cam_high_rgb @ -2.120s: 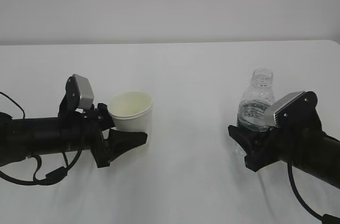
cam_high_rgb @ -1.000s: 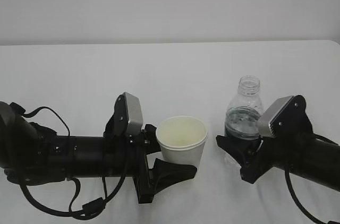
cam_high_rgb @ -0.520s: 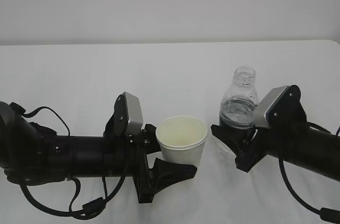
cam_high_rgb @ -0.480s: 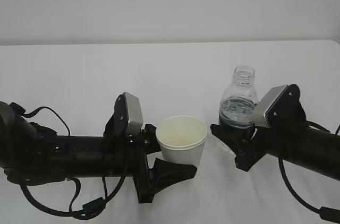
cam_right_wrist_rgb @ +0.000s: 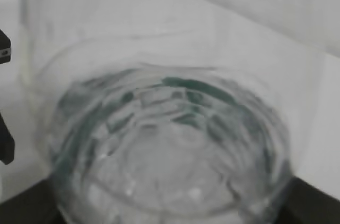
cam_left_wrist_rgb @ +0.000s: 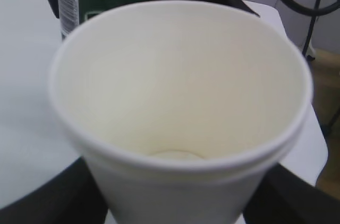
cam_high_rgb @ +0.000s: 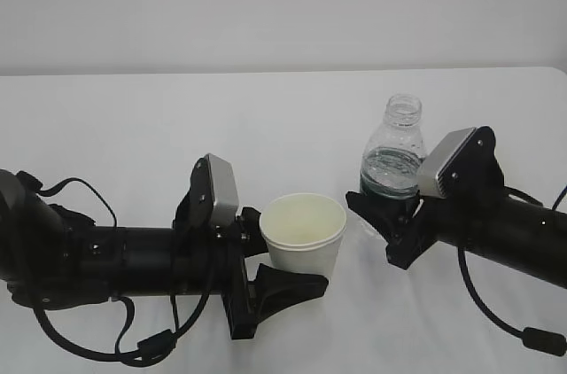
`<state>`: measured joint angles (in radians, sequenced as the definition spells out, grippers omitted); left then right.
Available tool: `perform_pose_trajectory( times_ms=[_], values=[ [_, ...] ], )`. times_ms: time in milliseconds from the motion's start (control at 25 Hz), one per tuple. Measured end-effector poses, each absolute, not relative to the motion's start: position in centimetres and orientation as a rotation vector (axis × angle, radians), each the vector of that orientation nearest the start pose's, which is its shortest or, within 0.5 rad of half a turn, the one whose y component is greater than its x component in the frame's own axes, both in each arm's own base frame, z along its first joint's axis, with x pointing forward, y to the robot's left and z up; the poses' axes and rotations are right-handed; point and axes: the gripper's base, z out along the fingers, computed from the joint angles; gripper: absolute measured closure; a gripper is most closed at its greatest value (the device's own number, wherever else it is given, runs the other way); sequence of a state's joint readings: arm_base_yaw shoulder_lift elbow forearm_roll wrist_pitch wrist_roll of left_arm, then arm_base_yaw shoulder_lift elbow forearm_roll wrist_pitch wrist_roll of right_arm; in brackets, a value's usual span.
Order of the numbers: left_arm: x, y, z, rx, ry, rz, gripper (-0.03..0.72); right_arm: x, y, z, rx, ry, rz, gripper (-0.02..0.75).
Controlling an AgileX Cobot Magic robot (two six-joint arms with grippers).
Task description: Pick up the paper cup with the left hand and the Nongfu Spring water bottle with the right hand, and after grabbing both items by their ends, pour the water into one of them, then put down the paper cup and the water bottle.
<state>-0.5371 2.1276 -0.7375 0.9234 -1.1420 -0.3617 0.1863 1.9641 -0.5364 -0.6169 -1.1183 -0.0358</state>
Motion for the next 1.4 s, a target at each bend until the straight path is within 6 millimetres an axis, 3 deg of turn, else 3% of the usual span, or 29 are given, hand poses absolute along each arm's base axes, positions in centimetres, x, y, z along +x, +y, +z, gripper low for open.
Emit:
perform_pose_trajectory(
  times_ms=[560, 1400],
  values=[
    [25.0, -22.4, 8.3, 1.125, 1.601, -1.031, 0.204, 29.4, 9.9, 13.2, -0.85, 1.69, 0.324, 0.247],
    [25.1, -22.4, 8.4, 1.122, 1.596, -1.019, 0.205, 30.0, 9.9, 13.6, -1.008, 1.651, 0.195, 0.247]
  ],
)
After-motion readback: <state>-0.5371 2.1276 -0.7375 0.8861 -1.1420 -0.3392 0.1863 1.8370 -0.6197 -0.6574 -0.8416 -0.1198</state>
